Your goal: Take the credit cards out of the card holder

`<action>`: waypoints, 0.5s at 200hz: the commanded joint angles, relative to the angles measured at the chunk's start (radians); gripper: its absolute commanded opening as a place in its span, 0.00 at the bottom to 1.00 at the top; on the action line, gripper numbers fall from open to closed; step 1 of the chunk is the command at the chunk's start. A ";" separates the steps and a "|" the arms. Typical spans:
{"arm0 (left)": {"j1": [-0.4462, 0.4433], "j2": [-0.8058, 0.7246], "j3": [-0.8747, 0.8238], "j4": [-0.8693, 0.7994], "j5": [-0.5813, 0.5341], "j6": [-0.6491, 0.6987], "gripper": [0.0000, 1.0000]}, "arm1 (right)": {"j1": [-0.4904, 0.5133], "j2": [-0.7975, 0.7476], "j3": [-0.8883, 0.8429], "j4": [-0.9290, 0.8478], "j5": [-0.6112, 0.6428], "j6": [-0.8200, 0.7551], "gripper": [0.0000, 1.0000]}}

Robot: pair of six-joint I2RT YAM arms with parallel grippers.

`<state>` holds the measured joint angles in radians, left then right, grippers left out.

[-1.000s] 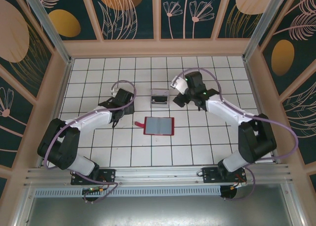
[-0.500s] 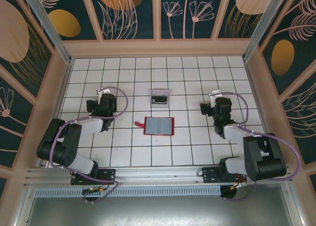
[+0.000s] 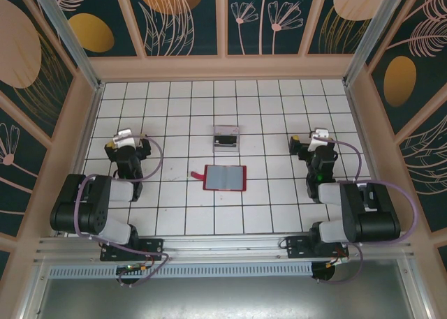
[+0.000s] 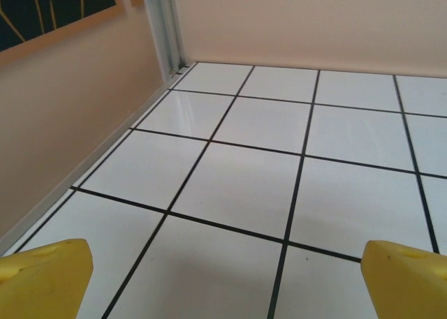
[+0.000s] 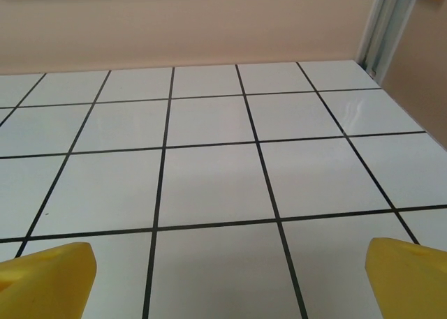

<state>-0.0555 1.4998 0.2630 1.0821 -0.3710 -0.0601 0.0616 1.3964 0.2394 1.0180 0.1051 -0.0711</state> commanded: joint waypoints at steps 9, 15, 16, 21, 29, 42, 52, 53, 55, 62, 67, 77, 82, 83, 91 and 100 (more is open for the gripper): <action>0.026 0.024 -0.033 0.208 0.160 -0.021 0.99 | -0.024 0.081 -0.010 0.196 0.007 0.042 0.99; 0.026 0.021 -0.032 0.199 0.162 -0.021 0.99 | -0.030 0.084 -0.003 0.185 0.001 0.047 0.99; 0.026 0.020 -0.031 0.198 0.162 -0.021 0.99 | -0.031 0.084 -0.003 0.184 -0.002 0.048 0.99; 0.026 0.024 -0.032 0.202 0.162 -0.021 0.98 | -0.035 0.088 0.000 0.182 -0.012 0.051 0.99; 0.028 0.023 -0.030 0.201 0.162 -0.021 0.98 | -0.054 0.097 0.003 0.180 -0.038 0.065 0.99; 0.026 0.023 -0.030 0.199 0.162 -0.020 0.98 | -0.085 0.152 -0.015 0.269 -0.074 0.089 0.99; 0.026 0.024 -0.028 0.197 0.161 -0.020 0.99 | -0.084 0.136 -0.014 0.230 -0.051 0.099 0.99; 0.026 0.024 -0.028 0.197 0.161 -0.020 0.99 | -0.085 0.135 -0.012 0.226 -0.051 0.099 0.99; 0.027 0.024 -0.028 0.197 0.161 -0.020 0.99 | -0.085 0.136 -0.014 0.232 -0.051 0.100 0.99; 0.026 0.024 -0.028 0.197 0.160 -0.019 0.99 | -0.084 0.146 -0.022 0.268 -0.048 0.096 0.99; 0.026 0.025 -0.028 0.197 0.159 -0.019 0.99 | -0.083 0.138 -0.016 0.244 -0.045 0.098 0.99; 0.026 0.025 -0.028 0.197 0.159 -0.018 0.98 | -0.081 0.144 -0.019 0.257 -0.044 0.096 0.99; 0.026 0.025 -0.027 0.197 0.159 -0.019 0.98 | -0.081 0.140 -0.016 0.239 -0.044 0.099 0.99; 0.026 0.025 -0.027 0.197 0.159 -0.019 0.98 | -0.081 0.139 -0.015 0.238 -0.044 0.099 0.99; 0.026 0.025 -0.027 0.196 0.159 -0.018 0.99 | -0.082 0.144 -0.016 0.253 -0.044 0.098 0.99; 0.026 0.025 -0.028 0.197 0.158 -0.019 0.98 | -0.082 0.141 -0.016 0.246 -0.044 0.098 0.99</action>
<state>-0.0345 1.5150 0.2382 1.2308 -0.2306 -0.0647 -0.0189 1.5307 0.2306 1.1976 0.0586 0.0071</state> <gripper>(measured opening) 0.985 0.990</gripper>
